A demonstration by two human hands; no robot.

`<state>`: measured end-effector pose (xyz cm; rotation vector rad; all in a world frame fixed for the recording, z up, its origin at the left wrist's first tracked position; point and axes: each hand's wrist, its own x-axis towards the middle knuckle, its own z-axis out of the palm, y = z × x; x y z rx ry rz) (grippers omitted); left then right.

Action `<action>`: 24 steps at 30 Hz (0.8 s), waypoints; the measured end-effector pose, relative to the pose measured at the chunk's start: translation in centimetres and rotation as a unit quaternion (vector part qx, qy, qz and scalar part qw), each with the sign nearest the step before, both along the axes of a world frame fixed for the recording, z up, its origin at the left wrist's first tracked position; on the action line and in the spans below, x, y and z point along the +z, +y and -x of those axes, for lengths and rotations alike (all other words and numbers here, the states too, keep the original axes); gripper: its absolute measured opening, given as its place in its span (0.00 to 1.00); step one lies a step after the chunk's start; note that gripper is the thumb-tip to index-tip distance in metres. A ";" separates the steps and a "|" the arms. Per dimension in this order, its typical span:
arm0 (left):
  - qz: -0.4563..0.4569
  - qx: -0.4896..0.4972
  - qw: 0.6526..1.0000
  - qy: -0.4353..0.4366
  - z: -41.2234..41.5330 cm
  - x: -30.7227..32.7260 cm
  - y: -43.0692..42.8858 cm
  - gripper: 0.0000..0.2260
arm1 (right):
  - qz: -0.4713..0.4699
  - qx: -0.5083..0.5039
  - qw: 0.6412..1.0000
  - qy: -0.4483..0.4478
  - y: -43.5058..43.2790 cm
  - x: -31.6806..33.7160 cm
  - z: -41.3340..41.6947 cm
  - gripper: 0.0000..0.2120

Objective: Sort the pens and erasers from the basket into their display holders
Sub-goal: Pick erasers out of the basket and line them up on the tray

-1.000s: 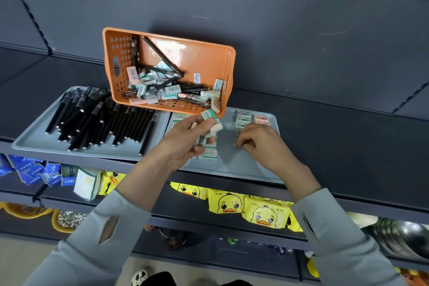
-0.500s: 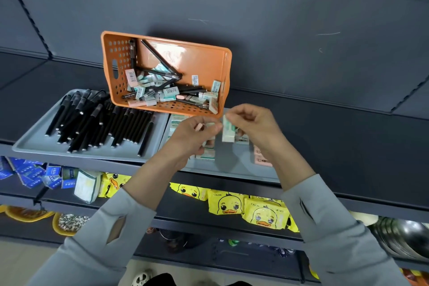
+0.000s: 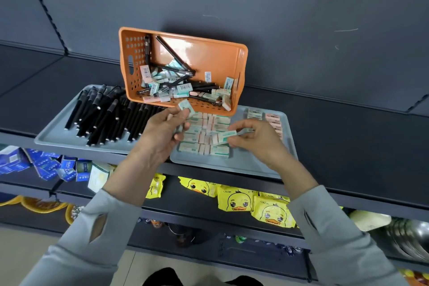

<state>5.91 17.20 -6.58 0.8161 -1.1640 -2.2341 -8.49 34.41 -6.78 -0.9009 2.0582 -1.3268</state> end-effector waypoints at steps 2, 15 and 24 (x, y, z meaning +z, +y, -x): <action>0.017 -0.016 0.999 -0.026 -0.3 0.0 -0.1 0.08 | -0.012 -0.010 0.997 0.080 -0.9 -0.8 -0.5 0.11; 0.228 -0.152 0.956 -0.104 -0.8 0.9 0.4 0.07 | 0.035 -0.037 0.996 0.071 -4.5 2.4 -3.7 0.05; 0.040 -0.107 0.992 -0.057 0.6 1.2 -0.8 0.10 | 0.134 -0.197 0.963 -0.122 -1.5 2.4 -1.0 0.07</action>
